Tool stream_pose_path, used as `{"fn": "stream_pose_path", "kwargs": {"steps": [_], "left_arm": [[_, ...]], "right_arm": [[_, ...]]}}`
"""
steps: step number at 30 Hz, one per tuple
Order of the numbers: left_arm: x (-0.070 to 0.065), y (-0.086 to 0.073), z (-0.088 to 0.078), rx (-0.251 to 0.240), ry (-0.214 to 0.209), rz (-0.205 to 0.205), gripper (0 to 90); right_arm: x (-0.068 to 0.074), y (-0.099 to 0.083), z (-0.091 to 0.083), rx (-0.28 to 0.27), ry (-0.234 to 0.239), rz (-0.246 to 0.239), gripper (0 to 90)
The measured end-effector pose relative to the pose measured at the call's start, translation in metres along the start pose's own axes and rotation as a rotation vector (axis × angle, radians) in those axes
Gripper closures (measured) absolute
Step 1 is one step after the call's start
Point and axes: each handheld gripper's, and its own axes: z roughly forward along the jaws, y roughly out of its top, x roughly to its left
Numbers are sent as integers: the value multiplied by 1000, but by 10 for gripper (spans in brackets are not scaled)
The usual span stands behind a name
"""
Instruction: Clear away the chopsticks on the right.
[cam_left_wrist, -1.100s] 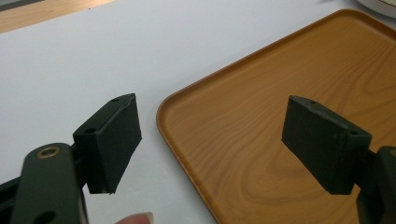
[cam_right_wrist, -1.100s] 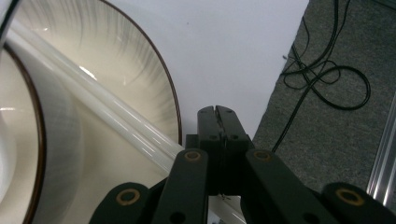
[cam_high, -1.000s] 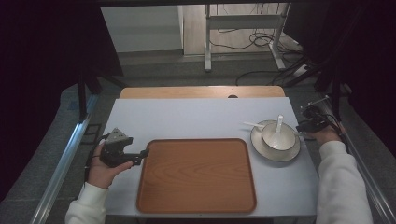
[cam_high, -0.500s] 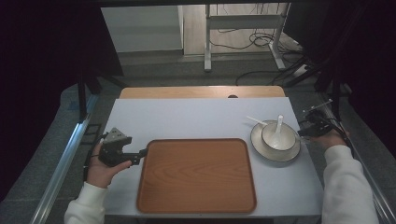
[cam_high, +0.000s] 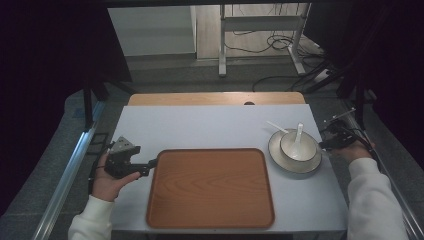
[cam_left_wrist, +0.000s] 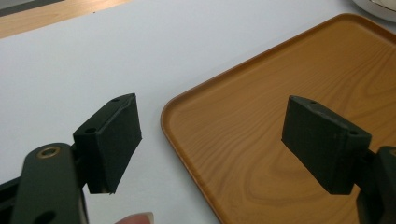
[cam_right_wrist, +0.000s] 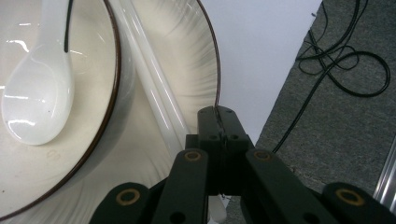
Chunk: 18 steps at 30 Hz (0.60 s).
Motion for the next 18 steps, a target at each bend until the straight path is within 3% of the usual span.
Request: {"fn": "stream_pose_path", "kwargs": {"steps": [3, 6, 10, 18], "left_arm": [[0, 0, 0, -2, 1, -1, 197], [1, 0, -1, -1, 2, -1, 196], [1, 0, 0, -1, 2, -1, 197], [1, 0, -1, -2, 2, 0, 196]], "right_arm": [[-1, -1, -4, -25, -9, -1, 900], [0, -3, -11, -55, 19, -11, 900], [5, -6, -16, -51, 33, -42, 900], [5, -17, -17, -48, 35, -48, 900]]}}
